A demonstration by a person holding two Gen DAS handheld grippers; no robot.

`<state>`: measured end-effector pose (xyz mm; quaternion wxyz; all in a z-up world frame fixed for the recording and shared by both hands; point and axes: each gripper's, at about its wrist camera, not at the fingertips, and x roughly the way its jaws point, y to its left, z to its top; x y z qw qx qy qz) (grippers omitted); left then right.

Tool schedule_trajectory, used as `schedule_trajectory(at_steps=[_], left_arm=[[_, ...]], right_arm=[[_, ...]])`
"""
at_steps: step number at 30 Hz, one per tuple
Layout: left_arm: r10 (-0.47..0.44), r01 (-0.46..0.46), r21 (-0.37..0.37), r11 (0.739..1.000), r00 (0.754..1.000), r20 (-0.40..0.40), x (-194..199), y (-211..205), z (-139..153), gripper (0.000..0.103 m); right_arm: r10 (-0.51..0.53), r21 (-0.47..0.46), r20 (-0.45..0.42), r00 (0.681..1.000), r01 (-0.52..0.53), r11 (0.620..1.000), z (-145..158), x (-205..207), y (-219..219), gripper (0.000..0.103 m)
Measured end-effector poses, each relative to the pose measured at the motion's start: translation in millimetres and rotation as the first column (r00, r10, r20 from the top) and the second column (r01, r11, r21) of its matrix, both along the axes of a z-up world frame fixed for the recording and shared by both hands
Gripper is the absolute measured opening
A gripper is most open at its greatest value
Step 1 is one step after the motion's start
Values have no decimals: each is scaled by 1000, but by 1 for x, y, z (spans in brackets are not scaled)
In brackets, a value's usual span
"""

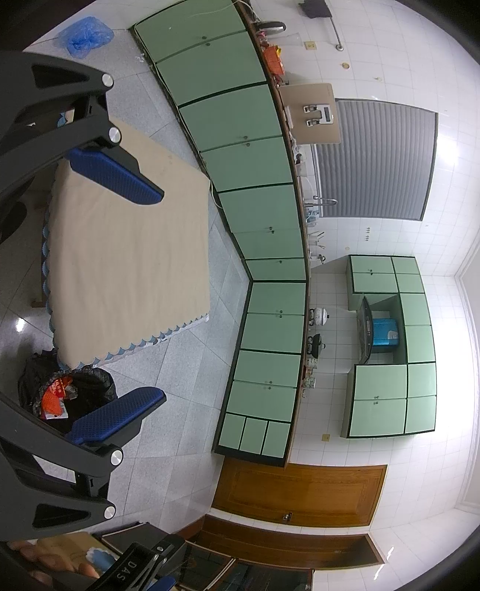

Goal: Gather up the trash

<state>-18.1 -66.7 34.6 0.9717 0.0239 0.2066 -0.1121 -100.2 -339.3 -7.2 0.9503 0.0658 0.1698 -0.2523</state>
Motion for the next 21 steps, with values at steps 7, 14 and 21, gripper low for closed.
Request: schedule_trajectory(at_steps=[7, 14, 21], left_arm=[[-1, 1, -1, 1000, 1000, -1, 0, 0, 0, 97], [-2, 2, 1, 1000, 1000, -1, -1, -1, -1, 97], [-4, 4, 5, 1000, 1000, -2, -1, -2, -2, 97]], right_arm=[[0, 0, 0, 1000, 0, 1000, -1, 0, 0, 98], [0, 1, 0, 1000, 0, 1000, -1, -1, -1, 98], [0, 2, -5, 1000, 0, 1000, -4, -3, -3, 98]])
